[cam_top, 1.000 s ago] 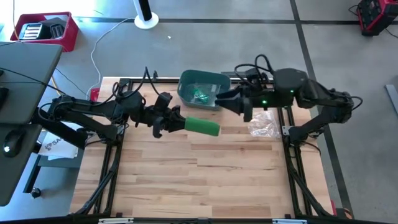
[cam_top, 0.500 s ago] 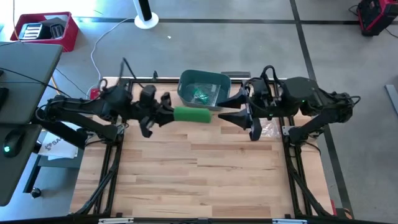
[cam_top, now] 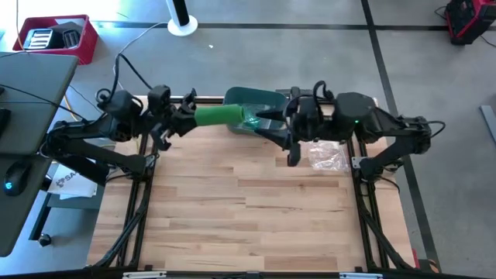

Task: Roll bandage
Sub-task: Roll the green bandage

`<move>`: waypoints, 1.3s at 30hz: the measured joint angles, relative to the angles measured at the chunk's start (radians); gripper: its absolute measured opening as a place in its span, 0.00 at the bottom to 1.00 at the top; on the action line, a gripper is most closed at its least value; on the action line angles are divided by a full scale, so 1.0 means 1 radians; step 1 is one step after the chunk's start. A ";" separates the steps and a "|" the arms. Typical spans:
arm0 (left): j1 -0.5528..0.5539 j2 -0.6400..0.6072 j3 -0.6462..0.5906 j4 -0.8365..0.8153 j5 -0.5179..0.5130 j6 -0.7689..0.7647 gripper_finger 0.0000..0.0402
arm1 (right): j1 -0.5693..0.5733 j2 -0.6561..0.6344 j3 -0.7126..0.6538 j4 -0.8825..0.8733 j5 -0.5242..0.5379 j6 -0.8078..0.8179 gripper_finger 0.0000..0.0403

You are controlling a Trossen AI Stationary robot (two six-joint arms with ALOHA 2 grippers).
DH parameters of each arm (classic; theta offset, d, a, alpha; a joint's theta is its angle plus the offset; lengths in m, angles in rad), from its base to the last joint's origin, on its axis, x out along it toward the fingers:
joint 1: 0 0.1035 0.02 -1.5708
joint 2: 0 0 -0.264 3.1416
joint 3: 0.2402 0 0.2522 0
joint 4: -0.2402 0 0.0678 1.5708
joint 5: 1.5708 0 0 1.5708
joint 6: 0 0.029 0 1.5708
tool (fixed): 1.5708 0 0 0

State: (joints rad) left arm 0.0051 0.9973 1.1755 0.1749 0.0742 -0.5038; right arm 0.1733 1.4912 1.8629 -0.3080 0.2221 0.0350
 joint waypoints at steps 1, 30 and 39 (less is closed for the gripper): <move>0.007 -0.001 0.000 0.000 0.000 -0.012 0.02 | -0.006 0.005 0.000 -0.001 -0.004 -0.012 0.47; 0.042 0.034 0.001 -0.045 0.000 -0.148 0.02 | -0.023 0.059 0.001 -0.010 0.055 -0.150 0.47; 0.042 0.034 0.001 -0.045 0.005 -0.148 0.02 | -0.020 0.054 0.001 -0.009 0.082 -0.071 0.47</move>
State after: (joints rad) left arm 0.0473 1.0313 1.1767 0.1299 0.0792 -0.6521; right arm 0.1532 1.5448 1.8641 -0.3172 0.3042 -0.0364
